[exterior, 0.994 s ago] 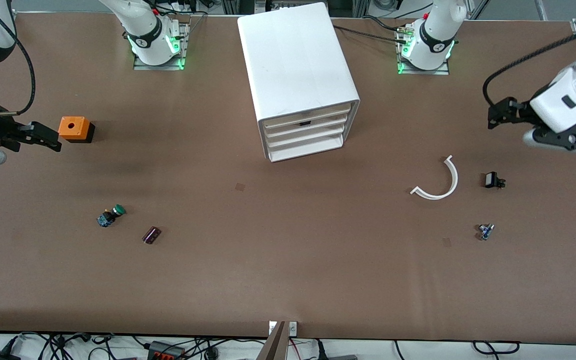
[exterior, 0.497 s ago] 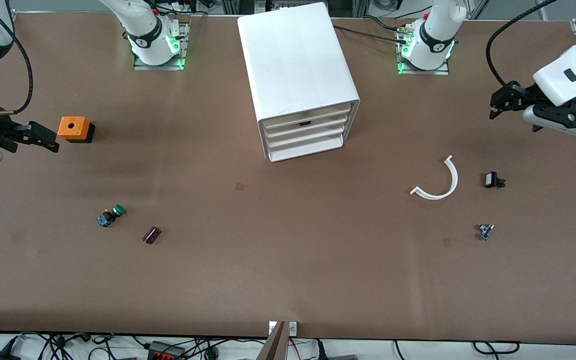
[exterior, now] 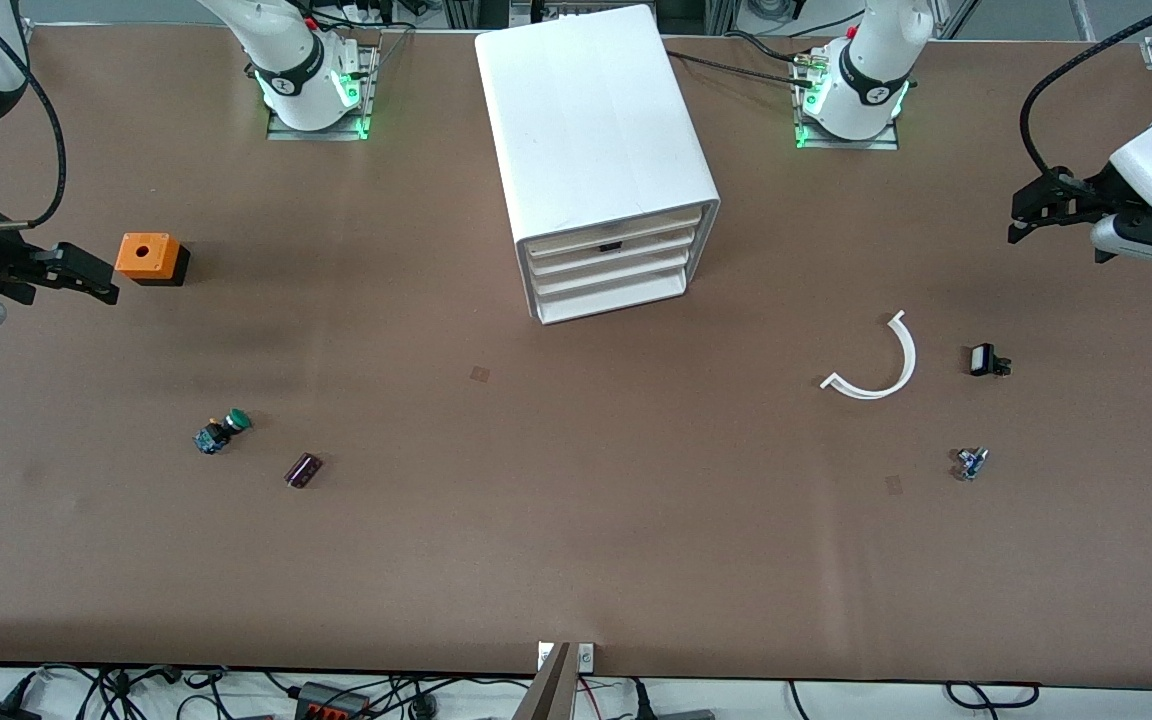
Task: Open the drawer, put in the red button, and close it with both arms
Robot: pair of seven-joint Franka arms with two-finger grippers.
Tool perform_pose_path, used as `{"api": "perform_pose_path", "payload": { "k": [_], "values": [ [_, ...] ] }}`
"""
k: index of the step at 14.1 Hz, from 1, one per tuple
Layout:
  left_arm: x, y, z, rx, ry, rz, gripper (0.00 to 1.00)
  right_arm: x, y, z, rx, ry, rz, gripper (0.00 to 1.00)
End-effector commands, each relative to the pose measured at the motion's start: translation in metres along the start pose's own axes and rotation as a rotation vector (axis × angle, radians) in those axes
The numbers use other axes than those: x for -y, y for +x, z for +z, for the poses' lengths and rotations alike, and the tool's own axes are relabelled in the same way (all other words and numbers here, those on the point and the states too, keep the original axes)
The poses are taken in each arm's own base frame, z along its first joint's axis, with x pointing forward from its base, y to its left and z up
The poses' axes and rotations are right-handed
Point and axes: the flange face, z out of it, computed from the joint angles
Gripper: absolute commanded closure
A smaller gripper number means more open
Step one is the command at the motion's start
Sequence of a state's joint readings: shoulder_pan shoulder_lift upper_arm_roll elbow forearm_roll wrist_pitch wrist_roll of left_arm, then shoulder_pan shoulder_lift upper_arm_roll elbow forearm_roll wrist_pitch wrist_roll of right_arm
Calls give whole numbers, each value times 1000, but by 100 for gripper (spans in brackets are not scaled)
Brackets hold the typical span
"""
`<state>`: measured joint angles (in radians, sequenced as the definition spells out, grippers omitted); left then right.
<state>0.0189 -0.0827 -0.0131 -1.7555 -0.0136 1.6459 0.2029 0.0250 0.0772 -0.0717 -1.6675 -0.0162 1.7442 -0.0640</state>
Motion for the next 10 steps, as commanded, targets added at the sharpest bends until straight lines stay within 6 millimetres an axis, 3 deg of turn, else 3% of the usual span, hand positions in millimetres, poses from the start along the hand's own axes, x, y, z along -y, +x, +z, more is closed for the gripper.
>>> {"api": "perform_pose_path", "payload": {
  "k": [1,5,10],
  "values": [
    [-2,-5,-10,9,-3,-74,0,0,-3,-5,-2,-2,1,0],
    [-7,9,-10,34,-7,-65,0,1,-3,-4,-3,-4,-2,0],
    [-3,11,-9,37,-9,-69,0,3,-2,-6,-10,-4,-5,0]
  ]
}}
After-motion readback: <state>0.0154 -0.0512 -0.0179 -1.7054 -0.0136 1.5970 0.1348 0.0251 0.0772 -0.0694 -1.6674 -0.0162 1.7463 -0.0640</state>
